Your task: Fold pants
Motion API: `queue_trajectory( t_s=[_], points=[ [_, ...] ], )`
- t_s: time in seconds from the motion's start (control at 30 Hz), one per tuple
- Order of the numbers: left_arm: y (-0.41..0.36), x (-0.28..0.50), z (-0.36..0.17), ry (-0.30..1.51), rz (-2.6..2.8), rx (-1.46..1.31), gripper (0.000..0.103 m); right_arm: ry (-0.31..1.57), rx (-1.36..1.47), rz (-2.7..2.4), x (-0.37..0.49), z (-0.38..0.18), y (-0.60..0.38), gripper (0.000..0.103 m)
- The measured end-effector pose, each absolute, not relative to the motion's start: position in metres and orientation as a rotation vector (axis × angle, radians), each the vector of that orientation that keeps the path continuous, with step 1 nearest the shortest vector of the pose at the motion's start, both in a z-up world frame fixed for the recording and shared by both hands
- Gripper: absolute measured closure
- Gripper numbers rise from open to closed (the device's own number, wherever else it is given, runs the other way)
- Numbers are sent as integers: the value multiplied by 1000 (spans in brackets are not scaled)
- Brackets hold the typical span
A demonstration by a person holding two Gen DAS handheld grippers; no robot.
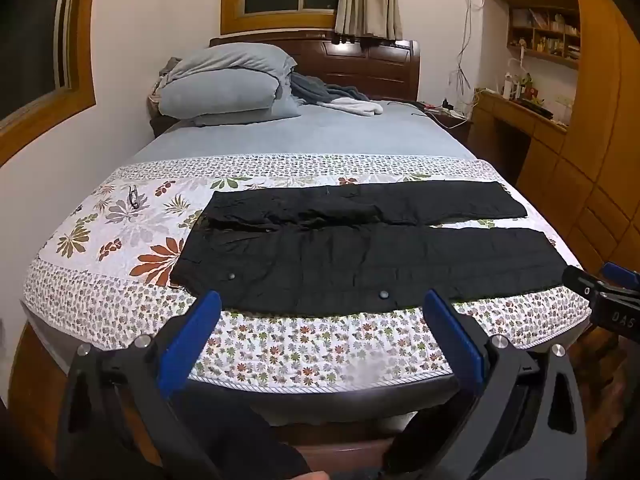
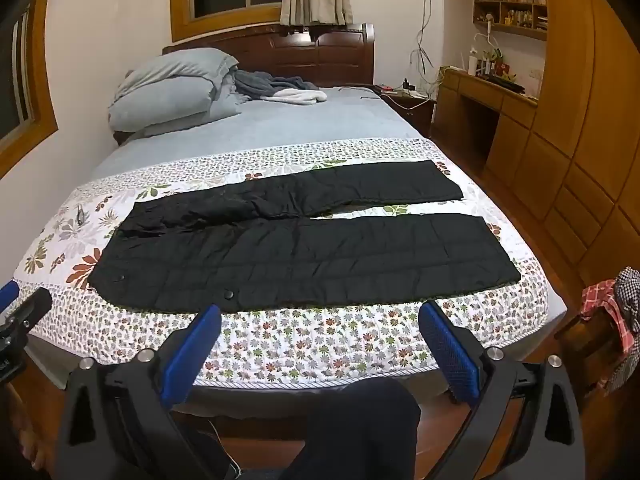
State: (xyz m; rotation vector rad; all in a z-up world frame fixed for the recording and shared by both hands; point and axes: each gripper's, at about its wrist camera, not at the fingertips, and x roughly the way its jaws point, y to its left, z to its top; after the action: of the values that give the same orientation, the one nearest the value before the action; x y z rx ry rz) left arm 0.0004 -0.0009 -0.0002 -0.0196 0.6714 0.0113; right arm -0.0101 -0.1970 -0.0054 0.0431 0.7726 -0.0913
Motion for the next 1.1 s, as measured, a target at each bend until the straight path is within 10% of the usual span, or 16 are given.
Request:
queue_trajectory(
  t_s=[1.1],
  points=[
    [1, -2, 0, 661, 21, -34, 3, 759, 44, -93, -8, 0, -199, 3]
  ],
)
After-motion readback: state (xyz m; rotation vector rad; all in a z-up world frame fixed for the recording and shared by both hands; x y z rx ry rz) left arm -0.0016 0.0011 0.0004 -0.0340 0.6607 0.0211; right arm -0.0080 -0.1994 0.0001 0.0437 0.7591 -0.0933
